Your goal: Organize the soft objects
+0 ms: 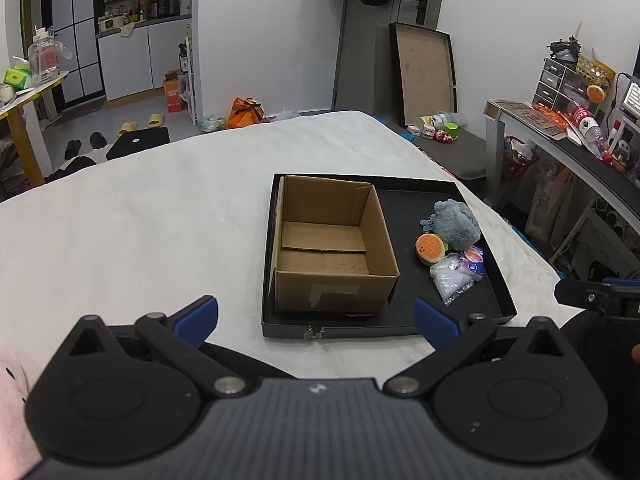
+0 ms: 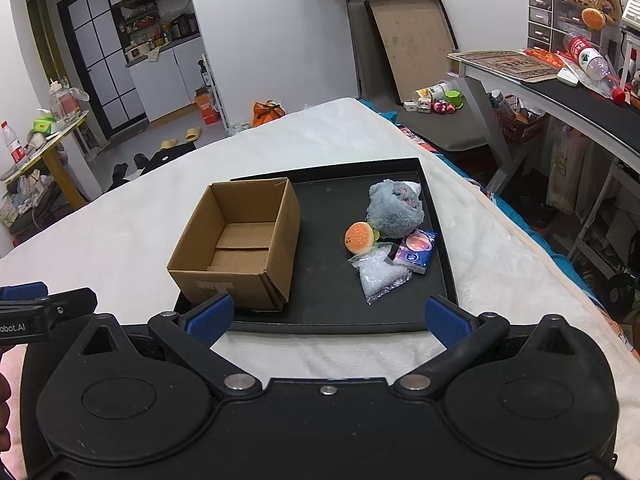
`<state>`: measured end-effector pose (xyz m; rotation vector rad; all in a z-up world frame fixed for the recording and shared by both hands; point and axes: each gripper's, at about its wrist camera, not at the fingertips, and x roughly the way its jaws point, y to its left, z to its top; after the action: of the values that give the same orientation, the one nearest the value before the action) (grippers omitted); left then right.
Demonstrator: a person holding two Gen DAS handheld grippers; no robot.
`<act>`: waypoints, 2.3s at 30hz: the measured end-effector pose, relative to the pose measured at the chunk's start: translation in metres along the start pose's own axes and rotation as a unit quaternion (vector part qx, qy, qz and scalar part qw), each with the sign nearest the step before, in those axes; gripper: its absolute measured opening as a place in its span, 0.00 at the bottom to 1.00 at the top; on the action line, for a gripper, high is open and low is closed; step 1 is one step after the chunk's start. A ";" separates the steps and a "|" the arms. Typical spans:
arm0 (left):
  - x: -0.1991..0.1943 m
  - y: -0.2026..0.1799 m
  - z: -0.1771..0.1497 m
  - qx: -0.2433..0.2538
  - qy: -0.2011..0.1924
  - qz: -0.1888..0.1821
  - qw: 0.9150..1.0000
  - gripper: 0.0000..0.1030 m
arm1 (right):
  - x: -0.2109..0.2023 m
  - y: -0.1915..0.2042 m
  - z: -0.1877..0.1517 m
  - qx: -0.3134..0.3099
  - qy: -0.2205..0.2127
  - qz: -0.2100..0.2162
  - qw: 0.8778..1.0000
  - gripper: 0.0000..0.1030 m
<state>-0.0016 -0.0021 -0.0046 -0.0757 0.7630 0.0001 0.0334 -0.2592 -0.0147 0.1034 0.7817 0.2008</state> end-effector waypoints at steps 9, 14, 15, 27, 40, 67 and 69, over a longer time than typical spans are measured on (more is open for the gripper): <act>0.000 0.001 0.000 -0.001 0.002 0.002 1.000 1.00 | 0.001 0.000 0.000 0.001 0.003 0.002 1.000 1.00; 0.001 0.001 0.001 -0.002 0.003 0.003 1.000 1.00 | 0.001 -0.002 0.000 0.009 0.009 0.017 1.000 1.00; 0.001 0.001 0.001 -0.003 0.003 0.003 1.000 1.00 | 0.001 -0.001 0.000 0.008 0.007 0.012 1.000 1.00; 0.001 0.002 0.000 -0.002 0.003 0.004 1.000 1.00 | 0.001 0.001 0.000 0.001 0.006 -0.002 1.000 1.00; -0.001 0.003 -0.002 -0.005 -0.002 0.004 1.000 1.00 | 0.002 0.001 0.000 0.001 0.009 -0.009 1.000 1.00; 0.010 0.001 0.002 -0.007 -0.003 0.007 1.000 1.00 | 0.011 -0.001 0.000 0.005 0.009 -0.002 1.000 1.00; 0.012 0.002 0.004 -0.010 -0.004 0.010 1.000 1.00 | 0.013 -0.003 0.000 0.006 0.009 -0.003 1.000 1.00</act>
<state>0.0095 0.0000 -0.0101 -0.0865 0.7561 0.0262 0.0433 -0.2588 -0.0242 0.1115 0.8021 0.1912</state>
